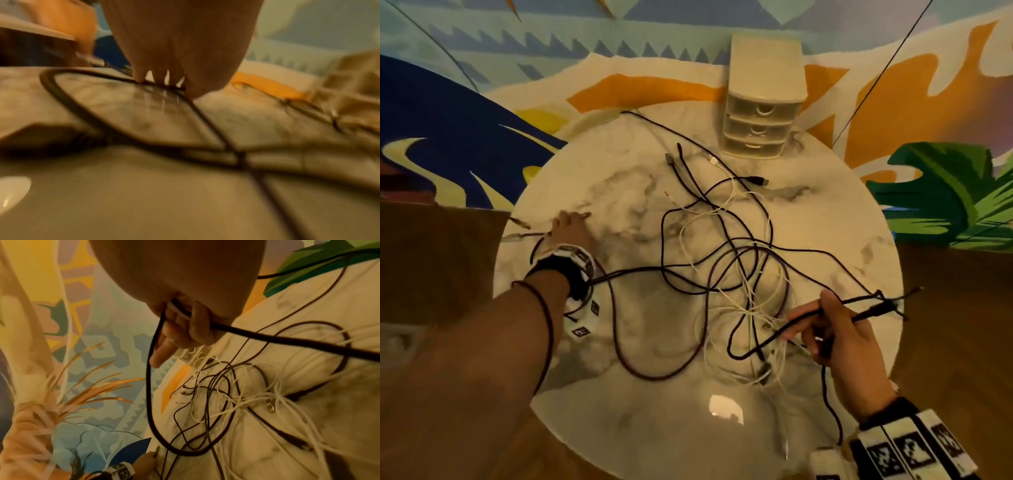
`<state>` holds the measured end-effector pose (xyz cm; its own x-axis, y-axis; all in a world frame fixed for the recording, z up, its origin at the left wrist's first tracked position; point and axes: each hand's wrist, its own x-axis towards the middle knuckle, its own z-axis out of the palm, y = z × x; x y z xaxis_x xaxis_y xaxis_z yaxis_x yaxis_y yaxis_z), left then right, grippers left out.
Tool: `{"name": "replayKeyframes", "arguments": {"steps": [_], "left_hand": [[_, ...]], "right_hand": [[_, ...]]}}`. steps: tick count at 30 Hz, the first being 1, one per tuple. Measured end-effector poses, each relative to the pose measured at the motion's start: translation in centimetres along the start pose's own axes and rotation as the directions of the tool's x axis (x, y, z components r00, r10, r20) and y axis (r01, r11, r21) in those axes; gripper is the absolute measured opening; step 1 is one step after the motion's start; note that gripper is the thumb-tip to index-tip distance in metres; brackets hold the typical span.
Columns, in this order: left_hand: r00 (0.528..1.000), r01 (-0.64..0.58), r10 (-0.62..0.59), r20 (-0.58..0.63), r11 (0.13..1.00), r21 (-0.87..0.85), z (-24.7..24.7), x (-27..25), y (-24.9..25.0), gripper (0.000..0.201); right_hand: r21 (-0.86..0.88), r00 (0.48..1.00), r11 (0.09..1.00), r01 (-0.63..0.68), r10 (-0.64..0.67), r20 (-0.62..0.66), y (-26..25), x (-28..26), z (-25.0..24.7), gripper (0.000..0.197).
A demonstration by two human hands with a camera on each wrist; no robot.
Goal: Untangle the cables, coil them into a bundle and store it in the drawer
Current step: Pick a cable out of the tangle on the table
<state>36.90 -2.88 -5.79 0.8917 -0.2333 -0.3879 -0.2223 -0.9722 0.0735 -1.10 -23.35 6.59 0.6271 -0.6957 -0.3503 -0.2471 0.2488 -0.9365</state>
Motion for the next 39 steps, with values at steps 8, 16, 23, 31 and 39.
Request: {"name": "replayKeyframes", "arguments": {"steps": [8, 16, 23, 31, 39], "left_hand": [[0.998, -0.063, 0.063, -0.027, 0.998, 0.024, -0.1, -1.4, -0.3, 0.061], [0.997, -0.058, 0.058, -0.055, 0.998, -0.001, -1.0, -2.5, 0.2, 0.061], [0.606, -0.467, 0.793, 0.053, 0.41, -0.784, -0.2, -20.9, 11.2, 0.019], [0.837, -0.378, 0.543, 0.065, 0.661, -0.648, 4.7, -21.0, 12.8, 0.02], [0.69, -0.71, 0.639, -0.34, 0.688, -0.148, -2.8, -29.8, 19.8, 0.028]], "right_hand": [[0.002, 0.999, 0.999, -0.033, 0.033, -0.016, 0.5, 2.3, 4.3, 0.059], [-0.048, 1.0, 0.999, -0.022, 0.022, 0.006, -0.2, 2.6, 5.6, 0.058], [0.003, 0.998, 1.0, 0.001, -0.001, -0.056, -2.0, 1.4, 5.2, 0.057], [0.23, 0.97, 0.952, 0.204, -0.164, -0.18, -5.8, -1.0, -0.4, 0.052], [0.062, 0.984, 0.998, -0.013, 0.002, 0.176, -4.0, -2.4, -3.3, 0.042]]}}
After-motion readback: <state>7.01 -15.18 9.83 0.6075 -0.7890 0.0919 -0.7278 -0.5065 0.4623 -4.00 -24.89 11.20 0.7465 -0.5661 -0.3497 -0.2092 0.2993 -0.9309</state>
